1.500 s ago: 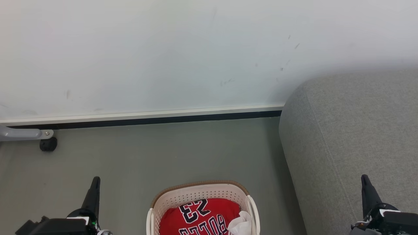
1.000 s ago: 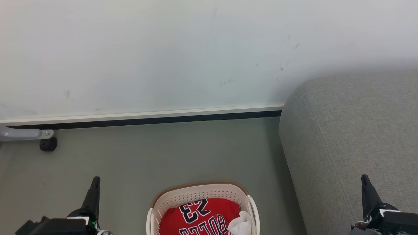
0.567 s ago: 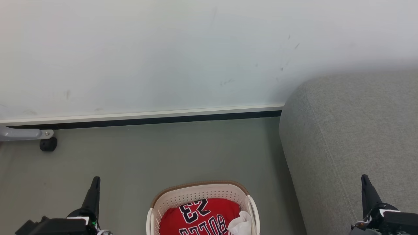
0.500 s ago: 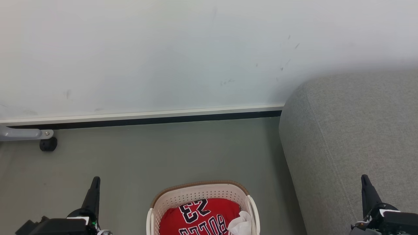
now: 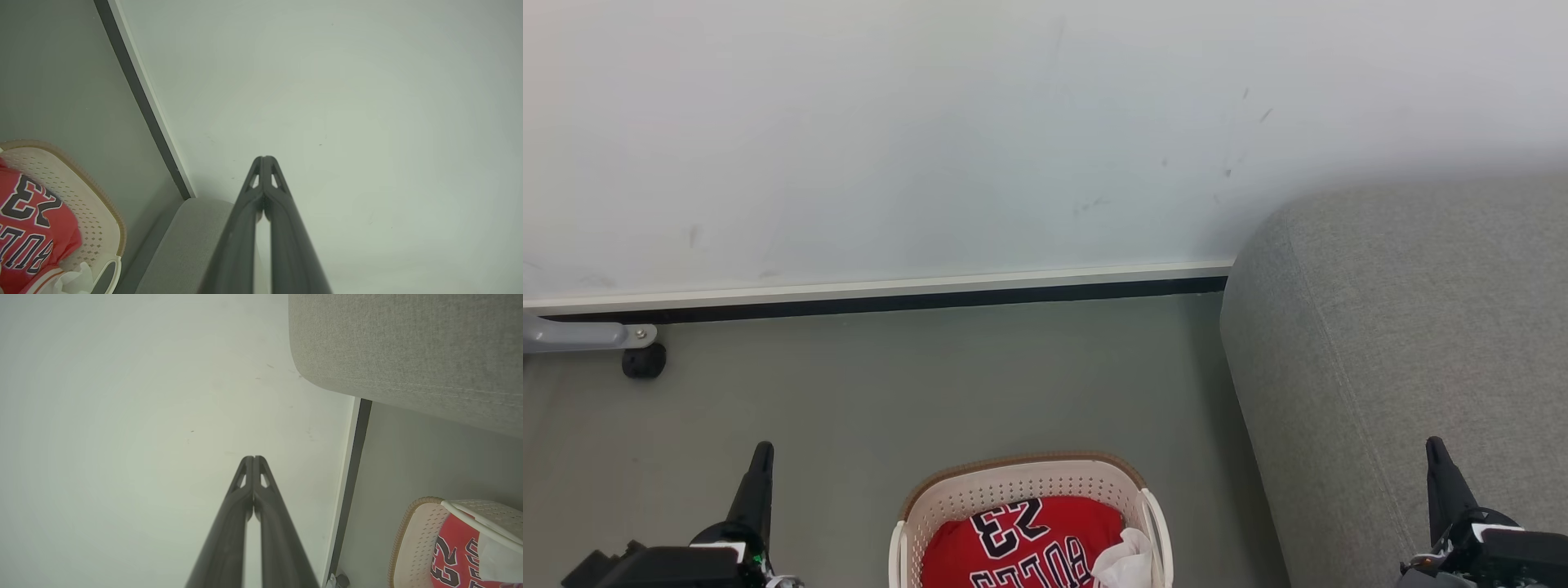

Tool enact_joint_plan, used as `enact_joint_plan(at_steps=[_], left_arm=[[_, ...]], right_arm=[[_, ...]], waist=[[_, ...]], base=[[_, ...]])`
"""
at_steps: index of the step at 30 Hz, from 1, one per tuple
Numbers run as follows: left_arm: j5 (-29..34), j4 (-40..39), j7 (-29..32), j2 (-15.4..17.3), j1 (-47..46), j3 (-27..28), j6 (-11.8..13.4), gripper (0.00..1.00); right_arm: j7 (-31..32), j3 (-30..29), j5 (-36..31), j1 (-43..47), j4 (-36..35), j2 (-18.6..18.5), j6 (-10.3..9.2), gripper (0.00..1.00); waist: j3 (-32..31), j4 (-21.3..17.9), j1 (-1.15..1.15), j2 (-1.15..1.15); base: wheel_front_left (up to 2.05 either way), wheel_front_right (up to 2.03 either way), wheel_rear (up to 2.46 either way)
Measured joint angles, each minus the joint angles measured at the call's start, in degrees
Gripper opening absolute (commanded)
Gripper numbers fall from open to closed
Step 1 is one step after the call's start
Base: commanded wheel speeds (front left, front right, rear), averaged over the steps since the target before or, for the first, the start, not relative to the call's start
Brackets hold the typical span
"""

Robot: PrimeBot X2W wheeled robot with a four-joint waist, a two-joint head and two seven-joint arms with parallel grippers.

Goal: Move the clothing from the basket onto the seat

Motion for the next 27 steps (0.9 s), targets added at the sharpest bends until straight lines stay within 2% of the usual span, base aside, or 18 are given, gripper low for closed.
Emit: enact_joint_plan(at_steps=[27], left_arm=[[0.00, 0.00, 0.00, 0.00, 0.00, 0.00, 0.00, 0.00]], right_arm=[[0.00, 0.00, 0.00, 0.00, 0.00, 0.00, 0.00, 0.00]], waist=[[0.00, 0.00, 0.00, 0.00]], base=[[0.00, 0.00, 0.00]])
